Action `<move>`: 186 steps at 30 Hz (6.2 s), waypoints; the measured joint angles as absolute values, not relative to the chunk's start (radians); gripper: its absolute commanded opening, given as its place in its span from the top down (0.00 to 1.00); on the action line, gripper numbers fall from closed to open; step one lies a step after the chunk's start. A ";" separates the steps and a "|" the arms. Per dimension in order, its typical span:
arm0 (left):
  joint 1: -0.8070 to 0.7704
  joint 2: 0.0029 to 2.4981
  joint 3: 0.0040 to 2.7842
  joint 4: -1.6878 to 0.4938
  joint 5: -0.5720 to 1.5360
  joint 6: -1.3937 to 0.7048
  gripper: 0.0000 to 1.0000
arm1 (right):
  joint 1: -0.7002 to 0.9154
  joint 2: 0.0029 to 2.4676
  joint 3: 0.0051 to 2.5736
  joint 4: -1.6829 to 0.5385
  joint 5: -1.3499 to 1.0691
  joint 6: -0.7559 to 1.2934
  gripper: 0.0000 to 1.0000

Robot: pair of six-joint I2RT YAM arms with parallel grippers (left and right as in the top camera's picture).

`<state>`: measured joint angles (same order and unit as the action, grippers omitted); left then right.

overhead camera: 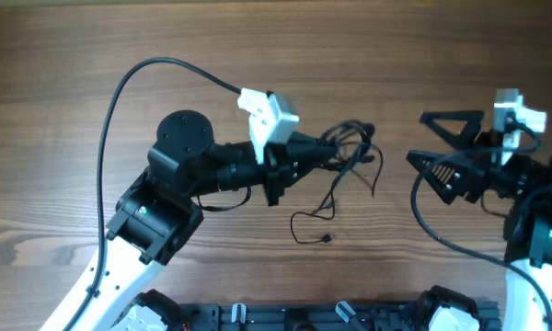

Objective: Untangle cables

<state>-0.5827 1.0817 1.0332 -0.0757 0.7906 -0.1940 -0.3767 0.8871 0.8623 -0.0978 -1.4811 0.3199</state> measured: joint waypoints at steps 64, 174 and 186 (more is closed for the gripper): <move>-0.475 1.082 1.035 -0.131 0.865 -0.420 0.06 | -0.089 0.894 0.860 0.270 -1.337 0.744 0.96; -0.645 1.173 1.036 0.055 0.493 -0.694 0.96 | 0.018 1.107 0.858 1.032 -1.559 1.160 0.92; -0.630 1.178 1.035 0.054 0.545 -0.694 0.96 | -0.255 1.134 0.858 1.037 -1.559 1.151 0.00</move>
